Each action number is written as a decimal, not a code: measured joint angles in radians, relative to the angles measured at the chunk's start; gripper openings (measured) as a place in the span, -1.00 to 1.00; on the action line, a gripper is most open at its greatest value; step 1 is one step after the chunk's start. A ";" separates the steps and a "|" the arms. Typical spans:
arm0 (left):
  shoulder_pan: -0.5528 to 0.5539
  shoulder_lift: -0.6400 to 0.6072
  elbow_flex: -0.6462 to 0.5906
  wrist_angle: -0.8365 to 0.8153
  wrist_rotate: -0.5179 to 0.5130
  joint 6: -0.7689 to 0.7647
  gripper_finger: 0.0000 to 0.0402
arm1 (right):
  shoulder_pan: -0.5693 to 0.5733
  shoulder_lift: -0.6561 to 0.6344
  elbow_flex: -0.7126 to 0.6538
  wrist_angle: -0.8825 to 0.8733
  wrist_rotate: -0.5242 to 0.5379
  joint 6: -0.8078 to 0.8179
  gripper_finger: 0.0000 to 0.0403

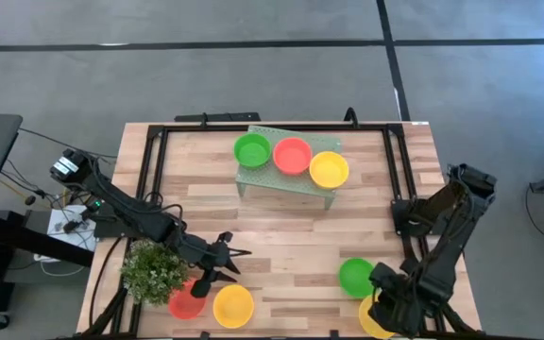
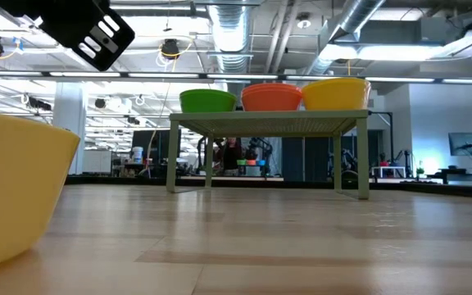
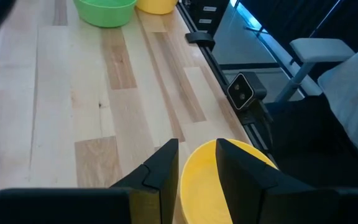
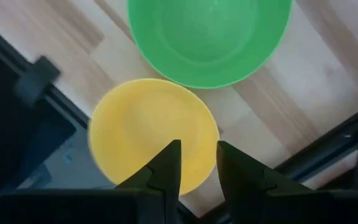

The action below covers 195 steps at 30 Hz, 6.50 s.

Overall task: Pick & Place Mini bowls
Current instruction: Stack the yellow bowl on top of the yellow bowls on the shelf, then stack the orange bowl on top of the orange bowls on the shelf

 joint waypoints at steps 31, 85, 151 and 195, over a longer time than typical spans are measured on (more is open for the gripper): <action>0.001 0.000 0.000 0.038 0.000 0.075 -0.46 | 0.010 -0.013 -0.331 0.344 -0.117 0.044 -0.88; 0.001 0.000 0.000 0.060 0.000 0.132 -0.46 | -1.343 -0.271 0.164 -0.222 0.155 -1.164 -0.97; -0.003 0.000 0.045 0.031 0.001 -0.211 -0.46 | -0.676 -0.589 -0.548 0.878 0.004 -1.515 -0.60; 0.003 0.284 0.465 -1.099 0.295 0.282 -0.46 | -0.725 -0.386 -0.593 1.019 0.004 -1.328 -0.60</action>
